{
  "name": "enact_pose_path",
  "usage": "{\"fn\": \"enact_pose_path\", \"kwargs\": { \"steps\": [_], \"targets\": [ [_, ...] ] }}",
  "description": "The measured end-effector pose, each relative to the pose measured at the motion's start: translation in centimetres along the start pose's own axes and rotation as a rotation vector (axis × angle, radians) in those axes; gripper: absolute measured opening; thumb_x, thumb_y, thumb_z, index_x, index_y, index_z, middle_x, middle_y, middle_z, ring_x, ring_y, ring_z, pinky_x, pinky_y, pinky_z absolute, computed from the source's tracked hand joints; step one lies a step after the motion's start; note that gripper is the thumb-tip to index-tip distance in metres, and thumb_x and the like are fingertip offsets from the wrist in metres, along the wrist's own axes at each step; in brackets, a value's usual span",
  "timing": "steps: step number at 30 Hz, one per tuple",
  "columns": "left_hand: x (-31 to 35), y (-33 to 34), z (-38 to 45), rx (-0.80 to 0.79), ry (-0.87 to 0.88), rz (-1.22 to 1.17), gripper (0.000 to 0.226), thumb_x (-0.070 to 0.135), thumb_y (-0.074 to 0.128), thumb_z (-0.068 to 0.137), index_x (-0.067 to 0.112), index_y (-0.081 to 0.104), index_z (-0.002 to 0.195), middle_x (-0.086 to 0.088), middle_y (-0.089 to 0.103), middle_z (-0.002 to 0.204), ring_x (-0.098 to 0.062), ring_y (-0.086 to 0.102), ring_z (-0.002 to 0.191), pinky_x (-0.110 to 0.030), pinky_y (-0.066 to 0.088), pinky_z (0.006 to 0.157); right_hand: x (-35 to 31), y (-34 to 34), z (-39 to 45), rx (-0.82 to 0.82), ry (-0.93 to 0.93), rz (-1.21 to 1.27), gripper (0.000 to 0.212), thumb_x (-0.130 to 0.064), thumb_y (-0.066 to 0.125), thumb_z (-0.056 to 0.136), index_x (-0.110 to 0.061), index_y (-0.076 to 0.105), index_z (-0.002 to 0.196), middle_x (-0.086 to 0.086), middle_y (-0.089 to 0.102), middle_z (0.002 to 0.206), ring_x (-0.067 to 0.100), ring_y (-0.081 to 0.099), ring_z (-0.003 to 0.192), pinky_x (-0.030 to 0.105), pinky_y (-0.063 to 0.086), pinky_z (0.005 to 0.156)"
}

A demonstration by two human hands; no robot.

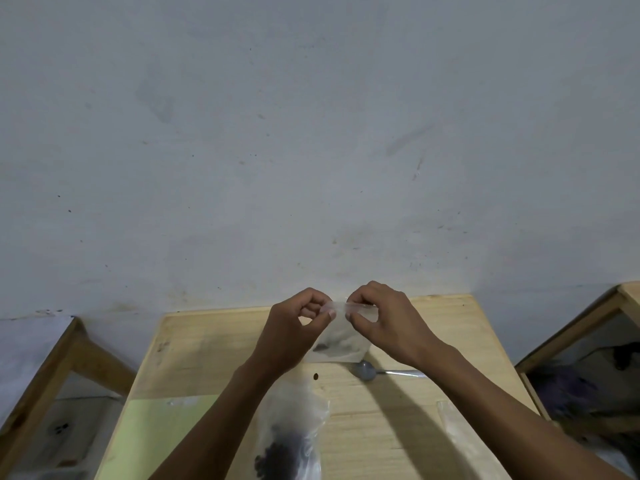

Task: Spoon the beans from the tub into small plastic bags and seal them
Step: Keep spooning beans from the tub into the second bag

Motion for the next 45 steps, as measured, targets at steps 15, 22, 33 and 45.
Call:
{"fn": "enact_pose_path", "kwargs": {
  "steps": [15,22,33,45],
  "targets": [
    [-0.2,0.9,-1.1,0.039,-0.007,0.049,0.015,0.011,0.069,0.087,0.021,0.063,0.078,0.011,0.067,0.077,-0.009,0.061,0.075,-0.011,0.043,0.069,-0.4,0.8,-0.1,-0.037,-0.093,-0.162,0.01,-0.037,0.057,0.09,-0.03,0.063,0.093,-0.013,0.057,0.093,0.007,0.052,0.091,0.03,0.032,0.08],
    [-0.9,0.7,-1.5,0.037,-0.093,-0.008,0.02,0.013,0.069,0.088,0.024,0.057,0.075,0.004,0.068,0.076,-0.012,0.062,0.071,-0.011,0.043,0.069,-0.3,1.2,-0.1,-0.051,-0.109,-0.209,0.011,-0.037,0.055,0.093,-0.029,0.062,0.097,-0.015,0.054,0.098,0.009,0.049,0.093,0.031,0.033,0.084],
    [-3.0,-1.2,-2.9,0.054,-0.249,-0.081,0.013,0.017,0.066,0.091,0.016,0.059,0.08,0.004,0.073,0.076,-0.011,0.068,0.074,-0.013,0.043,0.062,1.9,0.7,-2.3,-0.036,-0.033,0.042,0.016,-0.035,0.061,0.089,-0.021,0.059,0.081,-0.009,0.057,0.086,0.015,0.059,0.083,0.039,0.048,0.077],
    [-1.8,-1.1,-3.4,0.023,-0.208,-0.131,0.008,0.016,0.062,0.094,0.017,0.061,0.087,-0.002,0.073,0.076,-0.014,0.069,0.075,-0.01,0.044,0.061,0.5,1.9,-2.4,-0.006,0.062,0.395,0.013,-0.017,0.068,0.09,-0.02,0.063,0.078,-0.004,0.063,0.086,0.009,0.054,0.077,0.025,0.043,0.068]
  ]
}}
Point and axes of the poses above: each hand's wrist, its own z-axis towards the middle knuckle, its own y-axis out of the palm, x = y × z, the point moved 2 cm from there along z, towards the middle knuckle
